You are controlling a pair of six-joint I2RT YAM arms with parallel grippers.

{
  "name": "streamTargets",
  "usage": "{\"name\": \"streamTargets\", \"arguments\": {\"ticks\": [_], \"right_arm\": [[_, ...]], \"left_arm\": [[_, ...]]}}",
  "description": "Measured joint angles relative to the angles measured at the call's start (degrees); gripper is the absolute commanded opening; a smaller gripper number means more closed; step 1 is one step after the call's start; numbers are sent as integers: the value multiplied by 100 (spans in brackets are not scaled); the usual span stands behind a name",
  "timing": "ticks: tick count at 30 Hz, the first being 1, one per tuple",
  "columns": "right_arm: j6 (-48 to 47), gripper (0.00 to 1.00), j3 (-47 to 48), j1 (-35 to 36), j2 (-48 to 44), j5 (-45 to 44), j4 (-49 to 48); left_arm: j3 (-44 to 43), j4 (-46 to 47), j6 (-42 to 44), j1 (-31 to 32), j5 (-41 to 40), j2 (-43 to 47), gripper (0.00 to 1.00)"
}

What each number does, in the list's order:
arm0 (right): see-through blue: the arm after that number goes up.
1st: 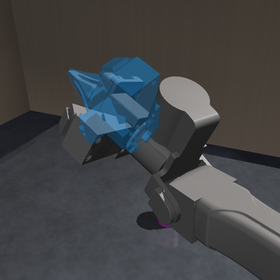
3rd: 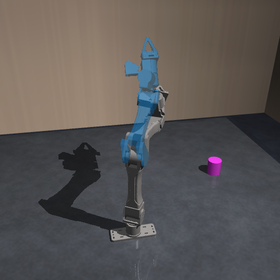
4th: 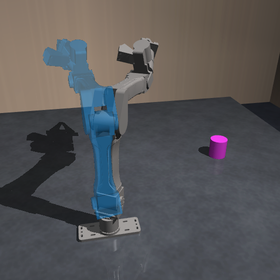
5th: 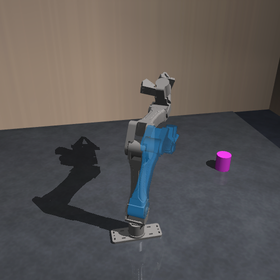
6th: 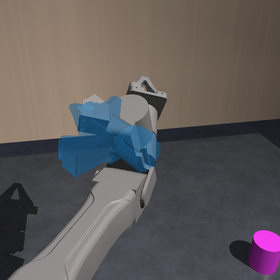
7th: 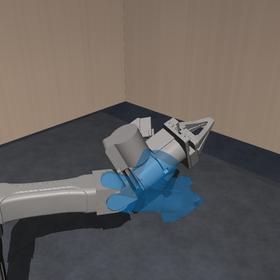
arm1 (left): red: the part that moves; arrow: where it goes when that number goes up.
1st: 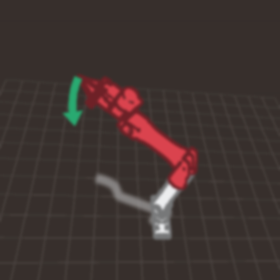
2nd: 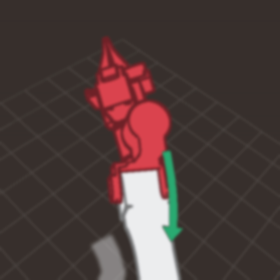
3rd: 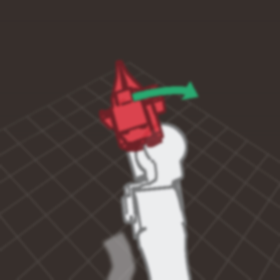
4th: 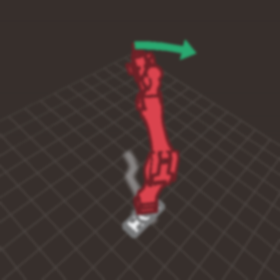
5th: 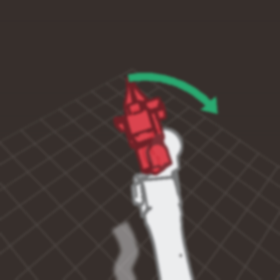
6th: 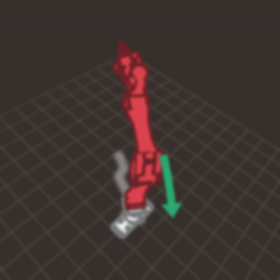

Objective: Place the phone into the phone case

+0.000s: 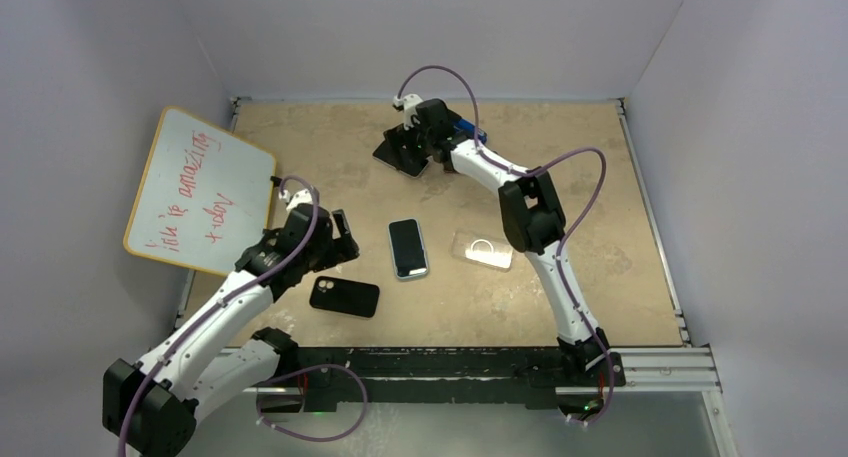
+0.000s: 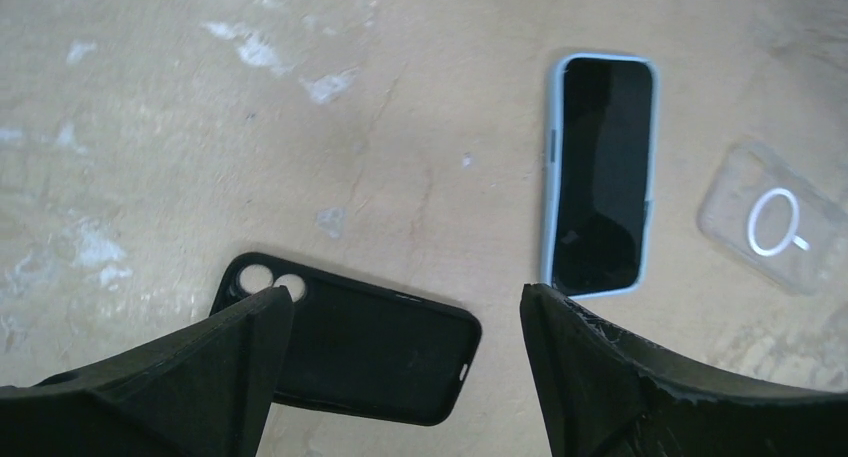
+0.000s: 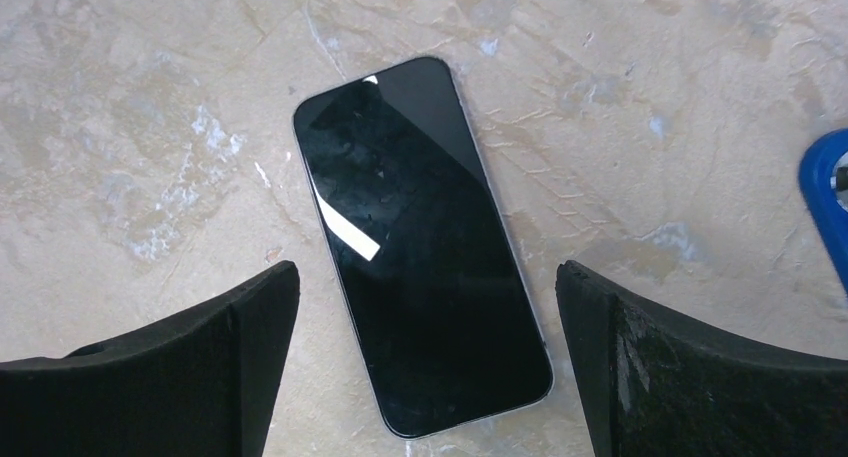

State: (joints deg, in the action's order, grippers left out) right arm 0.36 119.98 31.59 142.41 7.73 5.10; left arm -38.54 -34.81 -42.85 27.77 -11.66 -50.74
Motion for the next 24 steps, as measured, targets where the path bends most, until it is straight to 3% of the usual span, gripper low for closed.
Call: {"name": "streamTargets", "arguments": {"ticks": [9,13,16,20,24], "right_arm": [[-313,98,-22,-11,170,59,260],[-476,93,-35,-11,170,28,293],[-562,85,-96,-9,153,-57,251],[-590,63,-302,13,39,-129,179],[-529,51,-632,83,-186,-420,142]], "left_arm": [[197,-125,-623,0,-151,-726,87],[299,-68,-671,0,-52,-918,83],[310,50,-669,0,96,-1086,81],[328,260,-647,0,334,-1257,81],[367,544,-417,0,789,-1357,80]]}}
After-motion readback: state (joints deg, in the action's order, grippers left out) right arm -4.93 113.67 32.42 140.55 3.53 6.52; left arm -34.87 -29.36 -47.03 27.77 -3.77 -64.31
